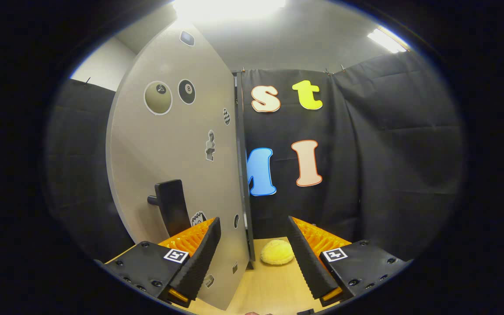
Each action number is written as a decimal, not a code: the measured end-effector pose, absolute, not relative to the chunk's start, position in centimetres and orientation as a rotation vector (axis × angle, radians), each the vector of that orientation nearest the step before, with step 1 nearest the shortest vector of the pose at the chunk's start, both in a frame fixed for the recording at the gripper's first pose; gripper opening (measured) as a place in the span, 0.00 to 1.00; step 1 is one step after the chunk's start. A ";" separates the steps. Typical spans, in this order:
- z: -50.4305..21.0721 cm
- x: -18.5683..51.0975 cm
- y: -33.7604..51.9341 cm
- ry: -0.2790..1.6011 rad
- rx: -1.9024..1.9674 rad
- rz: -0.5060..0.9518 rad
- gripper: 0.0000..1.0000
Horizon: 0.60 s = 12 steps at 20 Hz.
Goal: Open the shoe cabinet door, grab the shoes and put them into the shoe cabinet, then close the shoe cabinet door.
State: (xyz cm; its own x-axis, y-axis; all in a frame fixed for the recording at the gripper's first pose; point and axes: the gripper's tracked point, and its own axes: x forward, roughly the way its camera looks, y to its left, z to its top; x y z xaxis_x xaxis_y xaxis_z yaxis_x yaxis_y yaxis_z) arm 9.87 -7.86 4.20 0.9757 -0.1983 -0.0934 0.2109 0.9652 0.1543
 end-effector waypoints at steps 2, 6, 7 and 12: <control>3.8 11.1 -5.9 0.089 0.230 -0.211 0.96; 3.9 12.4 -2.4 0.097 0.301 -0.202 0.96; 4.0 12.7 -1.4 0.093 0.287 -0.208 0.96; 5.0 15.7 4.1 0.038 0.149 -0.201 0.96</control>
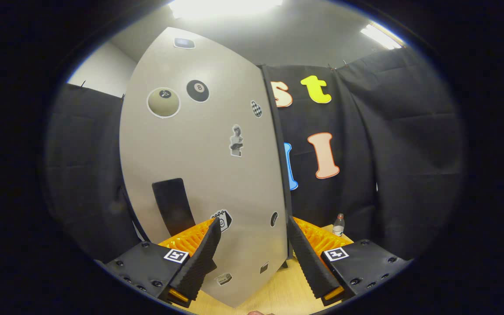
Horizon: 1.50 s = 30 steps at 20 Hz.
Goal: Open the shoe cabinet door, grab the shoes and put them into the shoe cabinet, then close the shoe cabinet door.
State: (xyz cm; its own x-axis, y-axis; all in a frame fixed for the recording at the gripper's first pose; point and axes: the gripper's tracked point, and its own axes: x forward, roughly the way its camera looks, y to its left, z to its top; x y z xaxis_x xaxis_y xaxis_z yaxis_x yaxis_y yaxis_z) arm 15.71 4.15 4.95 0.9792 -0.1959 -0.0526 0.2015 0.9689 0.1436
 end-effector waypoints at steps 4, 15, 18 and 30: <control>4.3 20.7 9.1 0.036 0.002 -0.128 0.97; 5.1 15.5 8.6 0.004 0.089 -0.069 0.97; 5.4 13.9 6.1 -0.003 0.057 -0.120 0.97; 3.7 10.7 -2.4 0.080 0.076 -0.285 0.97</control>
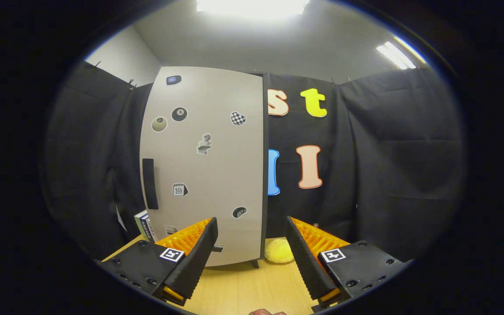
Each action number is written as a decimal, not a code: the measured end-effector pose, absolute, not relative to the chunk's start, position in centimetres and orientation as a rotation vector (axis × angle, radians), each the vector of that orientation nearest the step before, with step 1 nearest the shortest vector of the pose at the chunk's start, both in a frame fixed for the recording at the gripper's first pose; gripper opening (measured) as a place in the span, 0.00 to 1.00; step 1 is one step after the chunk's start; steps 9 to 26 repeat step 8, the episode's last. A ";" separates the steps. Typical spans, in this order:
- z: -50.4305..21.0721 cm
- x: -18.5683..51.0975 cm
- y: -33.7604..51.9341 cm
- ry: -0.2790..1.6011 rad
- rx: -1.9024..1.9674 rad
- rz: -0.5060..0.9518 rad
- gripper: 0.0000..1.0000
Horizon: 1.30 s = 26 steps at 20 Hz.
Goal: Open the shoe cabinet door, grab the shoes and put them into the shoe cabinet, then close the shoe cabinet door.
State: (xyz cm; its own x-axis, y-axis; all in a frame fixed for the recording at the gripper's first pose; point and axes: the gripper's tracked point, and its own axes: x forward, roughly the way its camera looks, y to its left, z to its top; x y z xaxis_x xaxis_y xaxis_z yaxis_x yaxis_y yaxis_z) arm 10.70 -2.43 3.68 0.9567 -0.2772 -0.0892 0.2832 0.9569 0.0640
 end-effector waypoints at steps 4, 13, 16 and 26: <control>3.6 12.2 -2.2 0.076 0.120 -0.193 0.97; 2.6 12.6 -1.0 0.082 0.175 -0.058 0.97; 2.6 12.6 -1.0 0.082 0.175 -0.058 0.97; 2.6 12.6 -1.0 0.082 0.175 -0.058 0.97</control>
